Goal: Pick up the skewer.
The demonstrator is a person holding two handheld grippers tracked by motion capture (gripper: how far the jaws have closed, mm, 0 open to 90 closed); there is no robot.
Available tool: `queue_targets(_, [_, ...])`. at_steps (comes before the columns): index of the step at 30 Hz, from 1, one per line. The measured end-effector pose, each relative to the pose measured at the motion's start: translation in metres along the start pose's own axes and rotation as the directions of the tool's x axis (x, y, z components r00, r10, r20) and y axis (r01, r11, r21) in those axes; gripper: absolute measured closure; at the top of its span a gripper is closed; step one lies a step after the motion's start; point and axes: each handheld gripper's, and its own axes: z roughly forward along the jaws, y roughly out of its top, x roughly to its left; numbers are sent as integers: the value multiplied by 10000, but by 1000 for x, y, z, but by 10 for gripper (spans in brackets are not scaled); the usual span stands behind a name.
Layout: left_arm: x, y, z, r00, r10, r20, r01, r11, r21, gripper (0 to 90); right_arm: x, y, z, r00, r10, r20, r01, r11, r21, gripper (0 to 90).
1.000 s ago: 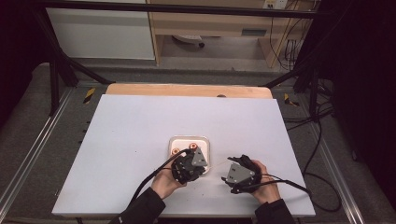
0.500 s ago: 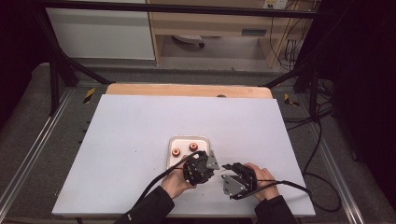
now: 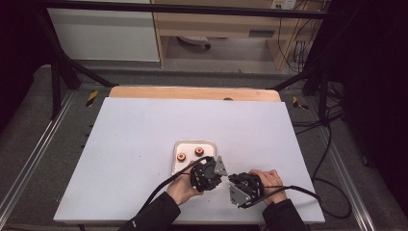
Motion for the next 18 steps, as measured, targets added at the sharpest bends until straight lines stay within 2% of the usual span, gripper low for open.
queue_targets(6, [2, 0, 1, 9995, -197, 233, 194, 9997, 120, 875, 2, 0, -1, 9994, -333, 15, 333, 9994, 80, 888])
queue_targets(8, [4, 0, 0, 9990, -395, 227, 389, 9989, 264, 802, 2, 2, -2, 9983, -566, 107, 563, 9981, 257, 888])
queue_targets(12, [9, 0, 1, 9974, -683, 214, 665, 9949, 758, 779, 2, 5, -1, 9929, -1162, 269, 1144, 9916, 611, 889])
queue_targets(16, [9, 1, 5, 9975, -704, 71, 686, 9867, 1474, 790, 1, 10, 2, 9834, -1778, 363, 1739, 9804, 926, 889])
queue_targets(18, [9, 2, 8, 9967, -799, 104, 771, 9833, 1650, 807, 0, 12, 4, 9794, -1986, 370, 1944, 9764, 939, 889])
